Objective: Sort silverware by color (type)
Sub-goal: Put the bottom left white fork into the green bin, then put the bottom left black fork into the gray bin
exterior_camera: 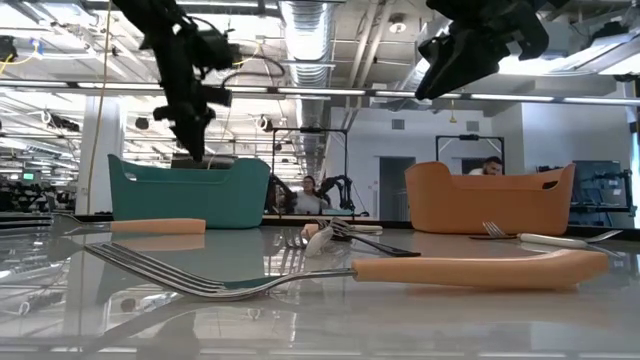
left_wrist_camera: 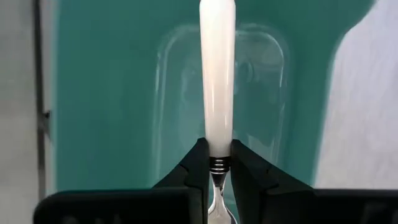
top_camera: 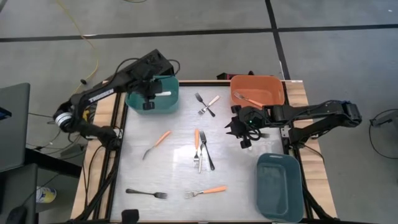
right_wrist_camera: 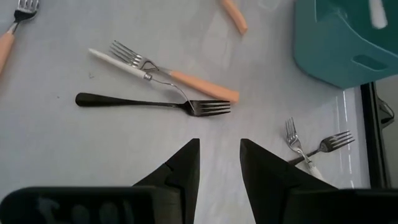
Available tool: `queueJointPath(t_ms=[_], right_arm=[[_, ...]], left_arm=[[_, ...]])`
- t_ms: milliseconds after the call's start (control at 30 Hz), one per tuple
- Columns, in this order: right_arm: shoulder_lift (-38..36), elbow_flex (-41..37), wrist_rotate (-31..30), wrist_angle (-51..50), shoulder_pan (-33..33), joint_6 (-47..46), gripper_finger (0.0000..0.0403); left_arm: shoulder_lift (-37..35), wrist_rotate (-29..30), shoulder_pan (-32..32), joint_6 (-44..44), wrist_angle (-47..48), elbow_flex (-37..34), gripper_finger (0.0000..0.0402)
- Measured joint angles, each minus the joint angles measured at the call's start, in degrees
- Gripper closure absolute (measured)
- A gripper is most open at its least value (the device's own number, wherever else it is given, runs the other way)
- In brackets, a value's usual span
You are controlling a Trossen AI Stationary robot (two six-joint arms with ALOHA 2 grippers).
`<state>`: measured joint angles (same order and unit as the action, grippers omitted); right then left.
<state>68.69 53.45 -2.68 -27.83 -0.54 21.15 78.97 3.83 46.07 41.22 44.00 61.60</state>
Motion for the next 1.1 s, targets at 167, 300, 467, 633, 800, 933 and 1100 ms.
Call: queueJointPath(t_ms=[167, 300, 467, 633, 800, 933, 1100], right_arm=[[0.00, 0.00, 0.00, -0.42, 0.05, -0.57, 0.0266], [0.00, 0.00, 0.00, -0.57, 0.13, -1.20, 0.0266], [0.00, 0.00, -0.02, 0.09, -0.13, -0.37, 0.0266], [0.00, 0.00, -0.06, 0.09, -0.83, -0.11, 0.0266], [0.00, 0.00, -0.06, -0.26, -1.51, -2.63, 0.0266], [0.00, 0.00, -0.07, -0.90, -1.51, -3.13, 0.0266], [0.00, 0.00, -0.07, -0.59, -1.51, -3.13, 0.0266]], left_arm=[[4.81, 2.81, 0.32, 1.21, -0.14, 0.00, 0.0374], [7.49, 3.12, 0.34, 1.23, -0.05, 0.00, 0.0374], [9.77, 4.36, 0.40, -0.15, -0.18, 0.00, 0.0368], [10.24, 4.51, 0.43, -3.58, -0.66, 0.00, 0.0333], [9.87, 8.28, 0.42, -2.82, -0.89, 0.00, 0.0286], [9.87, 12.85, 0.25, -2.96, 0.15, 0.19, 0.0257], [8.69, 12.94, -0.80, -6.64, 6.22, 2.66, 0.0245]])
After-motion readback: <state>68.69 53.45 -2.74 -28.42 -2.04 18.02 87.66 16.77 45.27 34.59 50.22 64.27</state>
